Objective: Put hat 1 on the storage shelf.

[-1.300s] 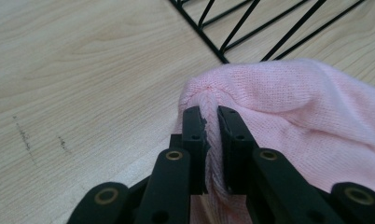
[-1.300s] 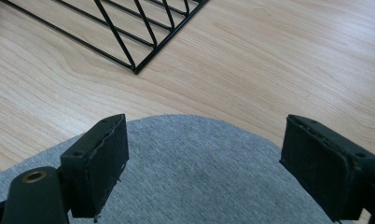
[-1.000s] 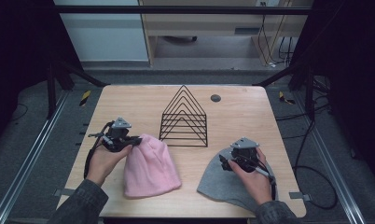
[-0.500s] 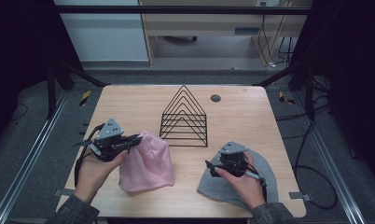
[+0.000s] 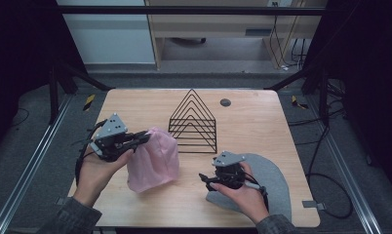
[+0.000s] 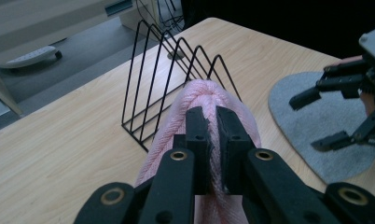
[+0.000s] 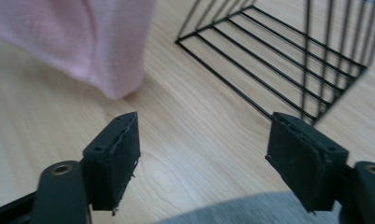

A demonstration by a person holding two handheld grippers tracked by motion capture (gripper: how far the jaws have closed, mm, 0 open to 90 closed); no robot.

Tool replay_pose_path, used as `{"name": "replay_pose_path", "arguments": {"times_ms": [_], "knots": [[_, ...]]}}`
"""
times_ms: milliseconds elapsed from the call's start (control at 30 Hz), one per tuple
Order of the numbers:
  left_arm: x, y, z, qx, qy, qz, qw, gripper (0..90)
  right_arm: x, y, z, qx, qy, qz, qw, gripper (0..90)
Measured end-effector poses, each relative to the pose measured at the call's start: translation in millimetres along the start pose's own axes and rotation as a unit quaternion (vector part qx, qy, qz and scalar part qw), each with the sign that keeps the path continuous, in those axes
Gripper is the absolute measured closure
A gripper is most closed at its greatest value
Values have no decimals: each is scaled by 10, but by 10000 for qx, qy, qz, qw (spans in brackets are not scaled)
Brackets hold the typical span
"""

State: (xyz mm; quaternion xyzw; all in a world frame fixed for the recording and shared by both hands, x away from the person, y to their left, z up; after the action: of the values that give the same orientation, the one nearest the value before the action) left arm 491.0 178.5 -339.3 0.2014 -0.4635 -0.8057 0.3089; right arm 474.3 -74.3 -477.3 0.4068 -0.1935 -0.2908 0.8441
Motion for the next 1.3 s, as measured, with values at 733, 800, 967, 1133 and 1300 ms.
{"name": "replay_pose_path", "arguments": {"times_ms": [733,800,967,1133,1300], "knots": [[41,436,57,164,-2,-125,9998,841,-186,521,-165,154,708,69,9973,416],[43,451,55,177,-45,-83,9998,841,-213,544,-192,159,798,27,9967,432],[49,479,53,175,-70,-91,9998,841,-256,579,-306,4,881,170,9960,502],[5,479,72,192,-62,-7,9998,841,-289,585,-358,-70,1076,319,9937,676],[-16,473,70,210,-137,110,9996,840,-291,595,-337,14,1231,377,9917,809]]}}
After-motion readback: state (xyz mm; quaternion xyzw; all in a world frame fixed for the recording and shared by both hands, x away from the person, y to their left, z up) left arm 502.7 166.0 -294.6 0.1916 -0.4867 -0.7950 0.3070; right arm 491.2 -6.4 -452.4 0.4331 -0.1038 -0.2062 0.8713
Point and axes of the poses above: each handheld gripper's, and its own axes: z roughly backward along the jaws, y roughly out of its top, x roughly to its right, the point moved 6 cm from there along -z, roughly forward along the jaws, and after that the axes turned 3 degrees about z, right-handed, at the moved point
